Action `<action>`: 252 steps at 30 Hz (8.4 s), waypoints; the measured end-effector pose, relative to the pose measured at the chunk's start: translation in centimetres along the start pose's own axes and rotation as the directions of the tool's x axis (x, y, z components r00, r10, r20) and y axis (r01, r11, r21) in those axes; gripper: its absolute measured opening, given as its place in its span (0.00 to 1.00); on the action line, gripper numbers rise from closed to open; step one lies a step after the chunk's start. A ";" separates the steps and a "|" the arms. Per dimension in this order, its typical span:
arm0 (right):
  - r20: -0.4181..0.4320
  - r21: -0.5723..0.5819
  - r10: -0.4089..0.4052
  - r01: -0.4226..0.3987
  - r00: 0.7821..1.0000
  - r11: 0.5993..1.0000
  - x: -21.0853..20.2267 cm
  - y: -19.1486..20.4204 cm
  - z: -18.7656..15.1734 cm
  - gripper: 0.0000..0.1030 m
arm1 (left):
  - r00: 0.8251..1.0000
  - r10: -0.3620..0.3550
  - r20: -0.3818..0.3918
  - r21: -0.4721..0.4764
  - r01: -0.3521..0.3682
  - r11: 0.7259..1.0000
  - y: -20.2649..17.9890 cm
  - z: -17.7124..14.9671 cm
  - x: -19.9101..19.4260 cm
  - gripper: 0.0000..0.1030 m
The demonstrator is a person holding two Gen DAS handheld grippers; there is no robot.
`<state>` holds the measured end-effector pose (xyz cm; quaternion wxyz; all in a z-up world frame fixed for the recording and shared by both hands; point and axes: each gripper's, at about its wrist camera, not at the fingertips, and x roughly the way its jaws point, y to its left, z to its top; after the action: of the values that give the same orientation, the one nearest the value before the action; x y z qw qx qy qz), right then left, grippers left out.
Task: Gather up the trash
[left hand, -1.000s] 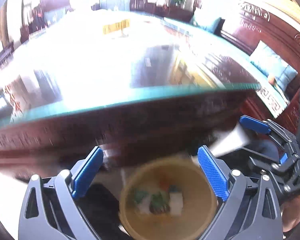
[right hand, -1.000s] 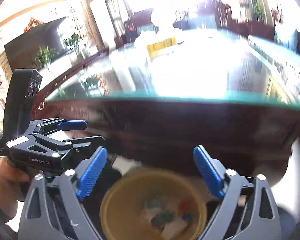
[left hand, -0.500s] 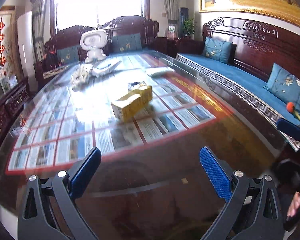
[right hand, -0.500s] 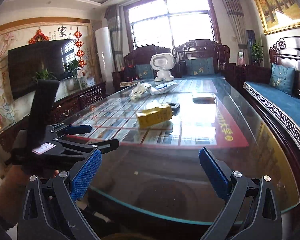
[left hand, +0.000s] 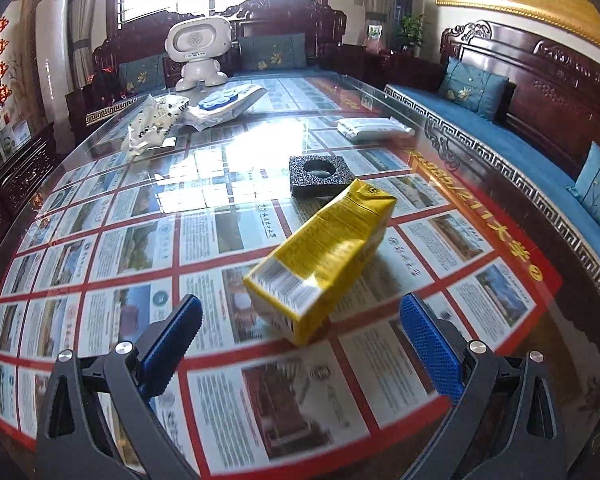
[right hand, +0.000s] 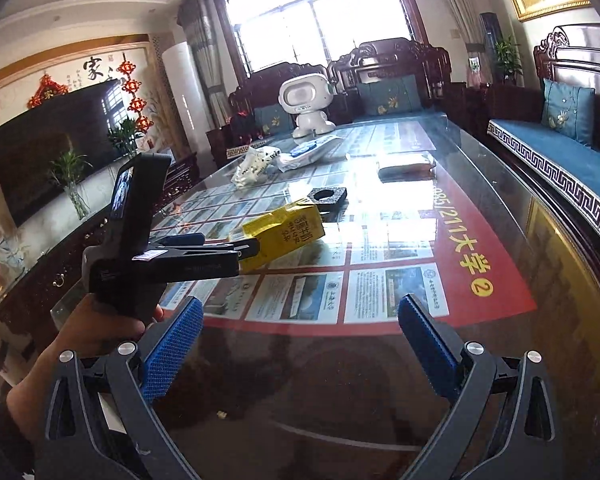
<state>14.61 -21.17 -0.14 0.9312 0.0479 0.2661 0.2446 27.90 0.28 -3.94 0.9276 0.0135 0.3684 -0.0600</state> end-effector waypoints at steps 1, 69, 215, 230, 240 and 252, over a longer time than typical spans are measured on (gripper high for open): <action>-0.004 -0.006 0.000 0.000 1.000 1.000 0.4 -0.1 0.3 0.92 | 1.000 0.003 -0.005 0.011 -0.003 1.000 0.0 0.3 0.6 0.96; -0.382 -0.130 -0.211 0.174 0.900 0.976 29.9 -3.6 12.5 0.20 | 0.992 -0.127 0.024 -0.202 0.129 0.971 6.0 1.7 1.7 0.37; -0.665 0.131 0.057 0.041 0.744 0.991 -6.4 4.3 -33.9 0.64 | 0.714 -0.212 -0.667 -0.030 0.258 0.966 -10.7 -43.6 -6.7 0.88; -0.675 0.117 0.045 0.047 0.736 0.992 -6.2 4.4 -34.2 0.66 | 0.717 -0.191 -0.671 -0.025 0.236 0.972 -10.6 -43.7 -6.6 0.93; -0.677 0.109 0.044 0.041 0.734 0.993 -6.3 4.5 -34.3 0.67 | 0.725 -0.182 -0.664 -0.016 0.229 0.973 -10.6 -43.6 -6.8 0.94; -0.682 0.059 -0.014 0.073 0.731 0.996 -6.3 4.8 -34.3 0.69 | 0.757 -0.135 -0.639 0.031 0.201 0.979 -10.8 -43.5 -7.4 0.95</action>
<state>-9.91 -21.39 -25.37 0.7720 -0.0133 0.5989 0.2124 -8.35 -6.66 -30.35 0.7381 0.0453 0.6556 -0.1531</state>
